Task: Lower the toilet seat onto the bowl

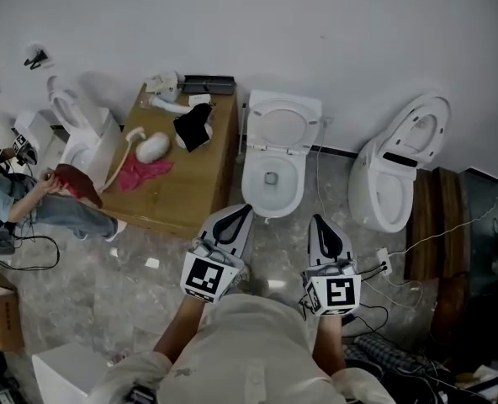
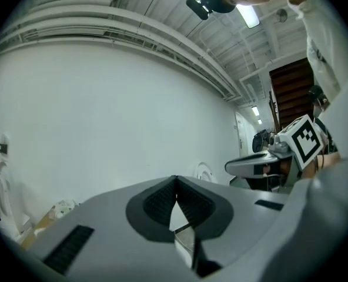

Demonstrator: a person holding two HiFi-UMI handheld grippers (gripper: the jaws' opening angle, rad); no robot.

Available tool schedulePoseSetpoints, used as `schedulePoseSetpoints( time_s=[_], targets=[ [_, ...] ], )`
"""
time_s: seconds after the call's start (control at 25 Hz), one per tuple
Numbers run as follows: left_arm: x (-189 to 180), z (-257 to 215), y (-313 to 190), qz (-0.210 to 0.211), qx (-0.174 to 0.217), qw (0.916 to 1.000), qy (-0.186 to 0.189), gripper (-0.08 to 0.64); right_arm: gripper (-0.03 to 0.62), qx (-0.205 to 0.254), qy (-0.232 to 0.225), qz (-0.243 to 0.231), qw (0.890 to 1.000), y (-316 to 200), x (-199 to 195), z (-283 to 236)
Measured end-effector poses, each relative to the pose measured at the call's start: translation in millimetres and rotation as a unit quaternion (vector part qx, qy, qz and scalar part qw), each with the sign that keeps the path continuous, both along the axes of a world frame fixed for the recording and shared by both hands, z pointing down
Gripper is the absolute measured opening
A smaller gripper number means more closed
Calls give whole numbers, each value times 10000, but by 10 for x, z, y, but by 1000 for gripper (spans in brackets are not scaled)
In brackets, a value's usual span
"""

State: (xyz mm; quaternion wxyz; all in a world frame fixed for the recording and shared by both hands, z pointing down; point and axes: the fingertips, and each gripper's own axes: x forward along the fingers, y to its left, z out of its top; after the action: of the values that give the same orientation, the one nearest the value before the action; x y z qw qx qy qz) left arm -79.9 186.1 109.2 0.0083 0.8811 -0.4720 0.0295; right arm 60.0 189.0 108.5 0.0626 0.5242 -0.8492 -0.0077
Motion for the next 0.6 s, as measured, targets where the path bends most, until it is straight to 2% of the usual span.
schedulePoseSetpoints(
  time_s=[0.28,0.6],
  targets=[
    [-116,79,-398,169,-37,9998,36,14,6,-31,52,225,9997,-339,-116,81],
    [-89,218,-782,238,-134,9996,51,14,6,-192,145,311,9992,-699,-101,271]
  ],
)
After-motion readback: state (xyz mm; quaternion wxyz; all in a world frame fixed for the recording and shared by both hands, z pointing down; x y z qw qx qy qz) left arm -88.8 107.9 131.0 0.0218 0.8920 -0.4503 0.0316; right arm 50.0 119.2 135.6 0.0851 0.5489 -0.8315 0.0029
